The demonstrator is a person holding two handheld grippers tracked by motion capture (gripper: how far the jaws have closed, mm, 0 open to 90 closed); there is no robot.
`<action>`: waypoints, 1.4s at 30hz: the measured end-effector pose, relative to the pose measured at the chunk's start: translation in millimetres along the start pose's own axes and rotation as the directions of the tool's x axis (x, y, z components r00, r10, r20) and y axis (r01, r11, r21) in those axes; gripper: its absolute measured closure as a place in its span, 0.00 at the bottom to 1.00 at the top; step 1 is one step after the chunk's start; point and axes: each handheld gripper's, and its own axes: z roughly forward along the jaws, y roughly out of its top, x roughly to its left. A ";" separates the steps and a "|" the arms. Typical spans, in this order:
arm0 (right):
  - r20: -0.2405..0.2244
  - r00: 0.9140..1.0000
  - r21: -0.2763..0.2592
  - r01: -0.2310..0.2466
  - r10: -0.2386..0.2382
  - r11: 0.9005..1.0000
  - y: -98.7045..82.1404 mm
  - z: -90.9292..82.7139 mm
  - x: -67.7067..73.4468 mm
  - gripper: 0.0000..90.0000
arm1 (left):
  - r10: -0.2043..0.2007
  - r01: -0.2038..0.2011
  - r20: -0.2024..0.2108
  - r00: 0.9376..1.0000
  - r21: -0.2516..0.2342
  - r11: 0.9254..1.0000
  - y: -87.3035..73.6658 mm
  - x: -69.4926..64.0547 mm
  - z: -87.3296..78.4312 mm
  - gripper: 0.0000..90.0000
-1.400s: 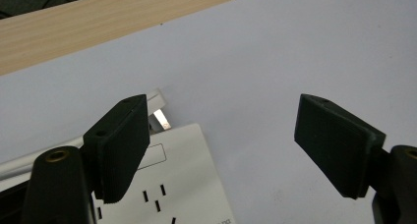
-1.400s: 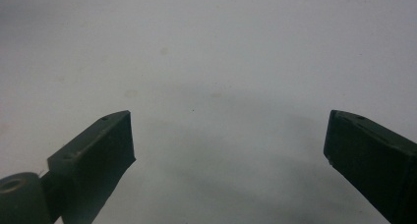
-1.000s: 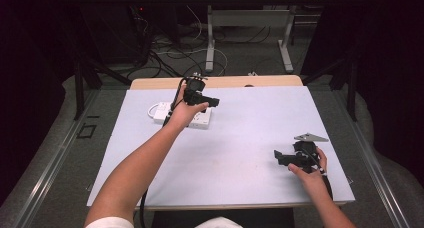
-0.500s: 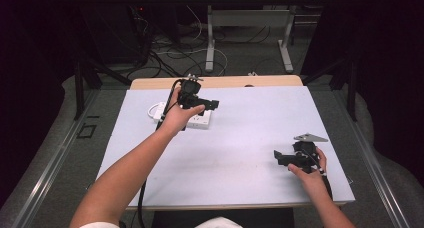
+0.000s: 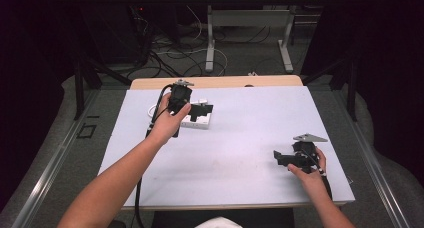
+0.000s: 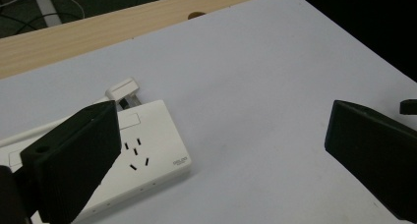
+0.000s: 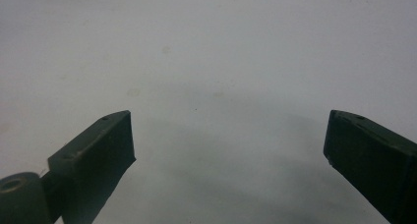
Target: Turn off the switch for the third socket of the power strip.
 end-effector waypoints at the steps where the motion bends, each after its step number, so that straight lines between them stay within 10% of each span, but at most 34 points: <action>1: -0.001 1.000 0.001 -0.003 0.003 1.000 0.0 0.0 0.3 0.05 | 0.010 -0.010 -0.006 1.000 -0.006 1.000 -1.5 -0.3 -1.8 0.00; 42: 0.011 1.000 0.004 0.000 0.000 1.000 -0.7 0.1 0.7 0.05 | -0.065 0.057 -0.130 0.989 -0.065 0.996 -90.4 27.4 -76.9 0.02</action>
